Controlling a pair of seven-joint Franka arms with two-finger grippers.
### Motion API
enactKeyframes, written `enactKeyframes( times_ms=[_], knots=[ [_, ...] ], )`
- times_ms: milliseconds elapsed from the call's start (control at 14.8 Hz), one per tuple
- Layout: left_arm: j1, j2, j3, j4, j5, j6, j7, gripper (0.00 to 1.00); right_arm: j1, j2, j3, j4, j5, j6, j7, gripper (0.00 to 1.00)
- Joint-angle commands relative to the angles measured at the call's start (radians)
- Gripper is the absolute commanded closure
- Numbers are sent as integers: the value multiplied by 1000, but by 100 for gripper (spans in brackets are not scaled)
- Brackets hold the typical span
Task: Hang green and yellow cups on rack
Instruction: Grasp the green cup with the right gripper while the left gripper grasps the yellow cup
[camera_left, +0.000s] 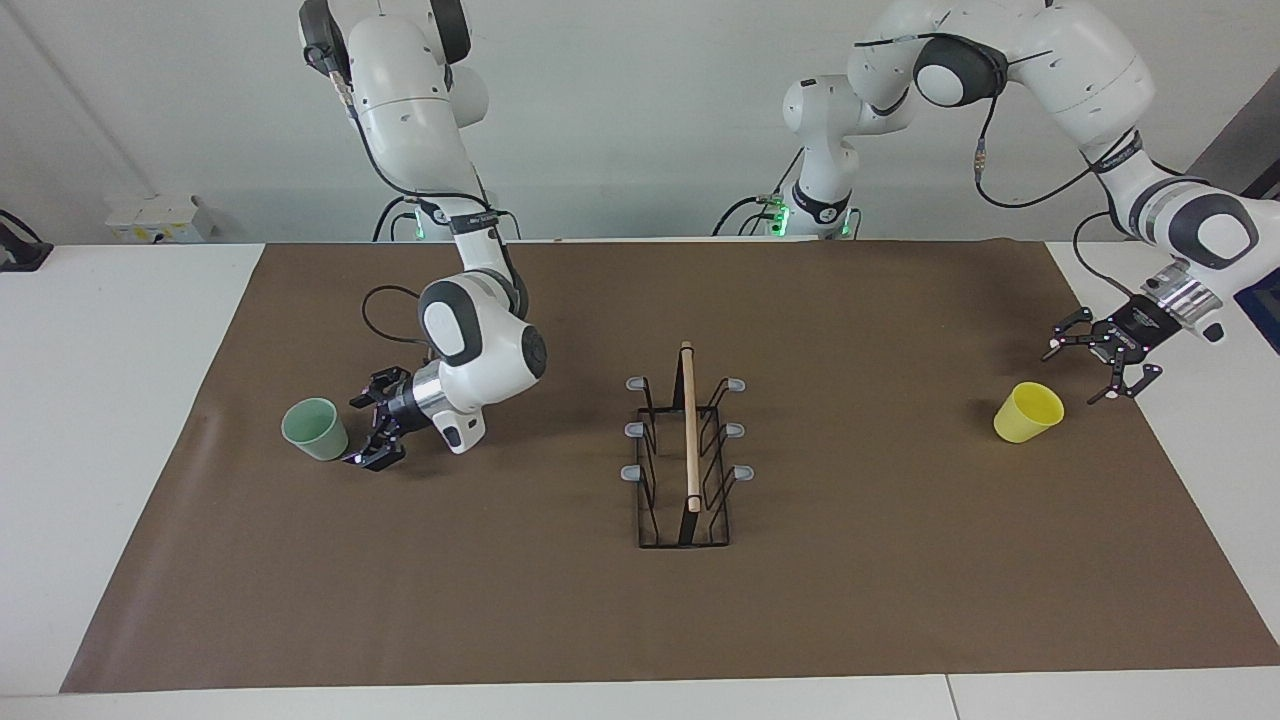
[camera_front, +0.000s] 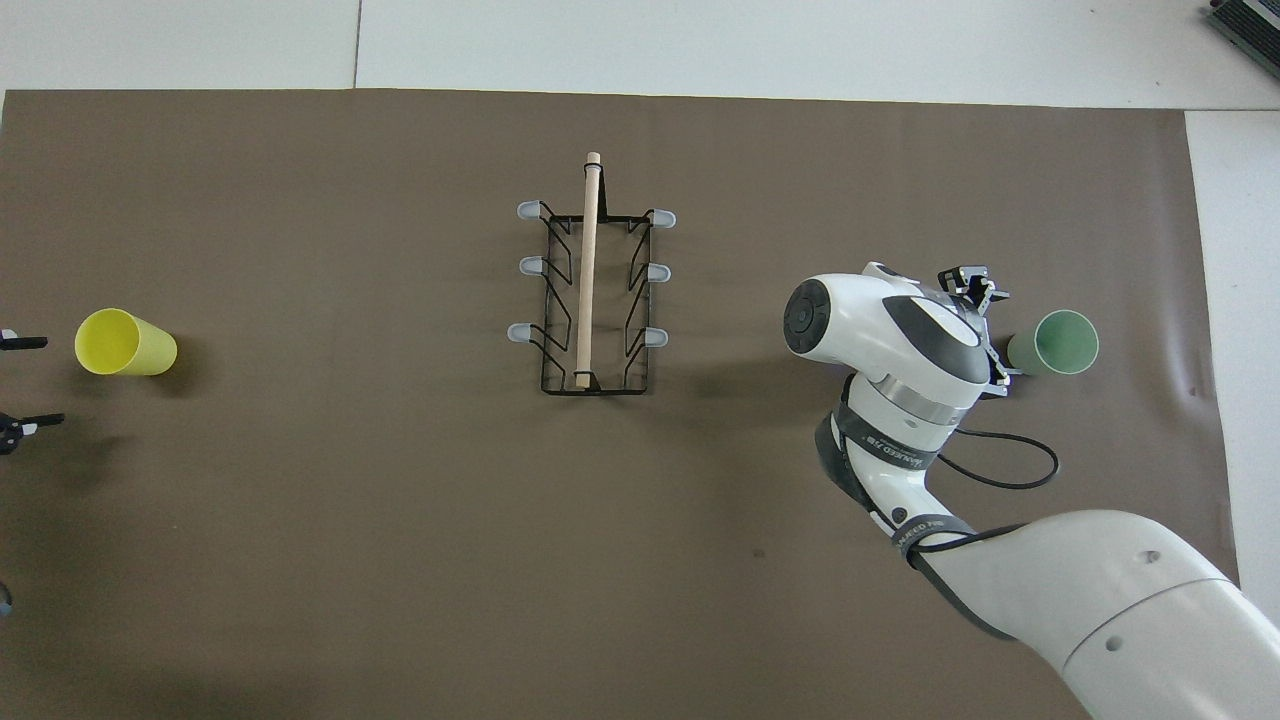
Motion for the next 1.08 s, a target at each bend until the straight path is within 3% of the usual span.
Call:
enactKeyframes(
  times_ms=[0,337,673,1010],
  knots=[
    [-40,-64,13,-146,-82,72,-22,0,-13,-12,2,-48,-64,18,-10,0],
    [-61,-86,11,-248,-226,92,-21,0,-15,-24,0,-95,-100,6,123,0],
    [-138,-102,-3,-327,-369,210,-21,0,-59,-21,0,-103,-178,51,181,0],
    [-161,-101,-9,-340,-417,247,-12,0,-85,-21,0,-123,-236,81,189,0]
  ],
)
